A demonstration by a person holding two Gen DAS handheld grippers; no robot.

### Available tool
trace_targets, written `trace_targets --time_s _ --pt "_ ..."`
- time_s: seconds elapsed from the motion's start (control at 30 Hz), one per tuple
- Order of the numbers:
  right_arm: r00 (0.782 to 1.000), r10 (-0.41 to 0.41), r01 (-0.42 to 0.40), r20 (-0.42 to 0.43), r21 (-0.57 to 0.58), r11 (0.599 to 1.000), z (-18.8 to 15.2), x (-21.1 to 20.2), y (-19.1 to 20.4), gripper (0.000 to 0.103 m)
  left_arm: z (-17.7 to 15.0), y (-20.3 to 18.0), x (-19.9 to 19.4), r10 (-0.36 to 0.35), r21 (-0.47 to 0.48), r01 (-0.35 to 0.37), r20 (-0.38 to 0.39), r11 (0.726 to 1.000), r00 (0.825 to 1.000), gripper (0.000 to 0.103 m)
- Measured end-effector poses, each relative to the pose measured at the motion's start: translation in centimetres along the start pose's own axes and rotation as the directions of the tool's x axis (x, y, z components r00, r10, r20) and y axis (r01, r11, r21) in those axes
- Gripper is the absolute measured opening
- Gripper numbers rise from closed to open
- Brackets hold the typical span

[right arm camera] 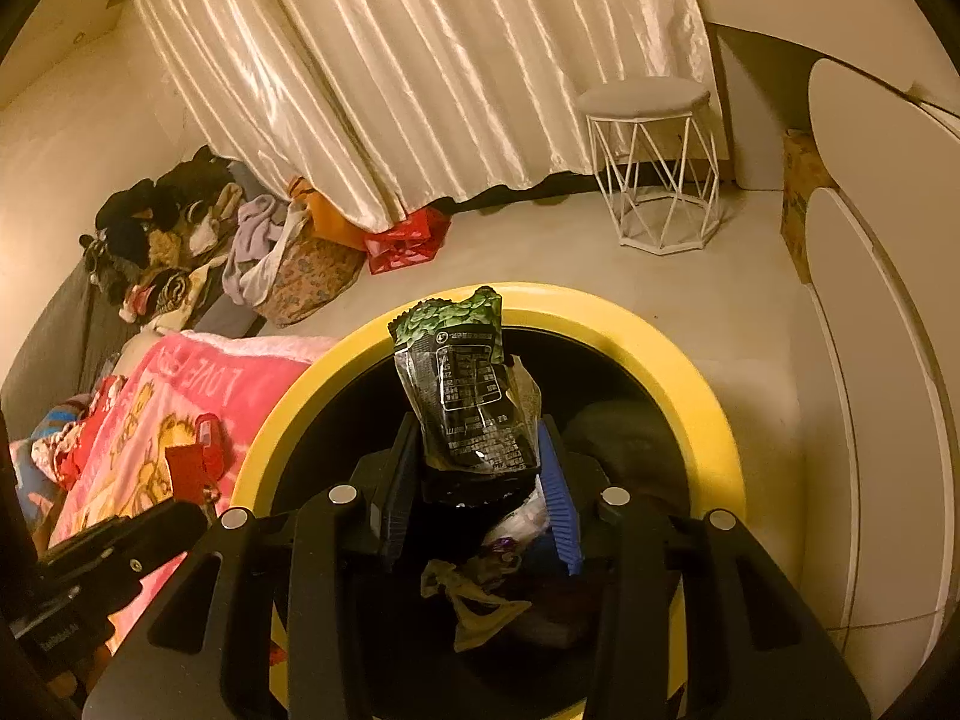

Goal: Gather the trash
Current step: 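Open both tools to drop the red wrapper and green packet into the bin, then move both open tools back over the red can on the blanket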

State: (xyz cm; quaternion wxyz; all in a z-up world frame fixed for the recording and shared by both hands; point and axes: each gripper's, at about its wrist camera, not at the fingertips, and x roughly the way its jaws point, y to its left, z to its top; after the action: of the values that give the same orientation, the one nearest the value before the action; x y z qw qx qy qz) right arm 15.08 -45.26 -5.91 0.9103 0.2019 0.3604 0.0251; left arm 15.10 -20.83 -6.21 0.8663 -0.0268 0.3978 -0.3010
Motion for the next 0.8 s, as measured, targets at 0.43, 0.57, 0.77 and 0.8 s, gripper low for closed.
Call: trace_targets --time_s 0.43,0.57,0.77,0.8 --pt "1.000 -0.004 0.004 0.013 0.039 0.999 0.2 -0.3 -1.2 0.046 0.0 -0.9 1.6 -0.013 0.021 0.014 -0.033 1.000 0.999 0.026" --pt "1.000 -0.007 0.007 0.019 0.046 0.999 0.3 -0.5 -1.4 0.056 -0.2 -0.5 1.2 -0.010 0.012 0.010 -0.016 1.000 1.000 0.061" --pt "1.000 0.003 -0.004 0.027 0.024 1.000 0.3 -0.4 -0.8 0.060 -0.1 0.8 -1.0 0.051 -0.012 -0.051 0.054 0.999 0.997 0.090" --pt "0.999 0.012 -0.012 0.032 0.007 1.000 0.3 -0.4 -0.2 0.060 -0.1 1.1 -1.5 0.076 -0.015 -0.075 0.070 0.997 0.995 0.090"
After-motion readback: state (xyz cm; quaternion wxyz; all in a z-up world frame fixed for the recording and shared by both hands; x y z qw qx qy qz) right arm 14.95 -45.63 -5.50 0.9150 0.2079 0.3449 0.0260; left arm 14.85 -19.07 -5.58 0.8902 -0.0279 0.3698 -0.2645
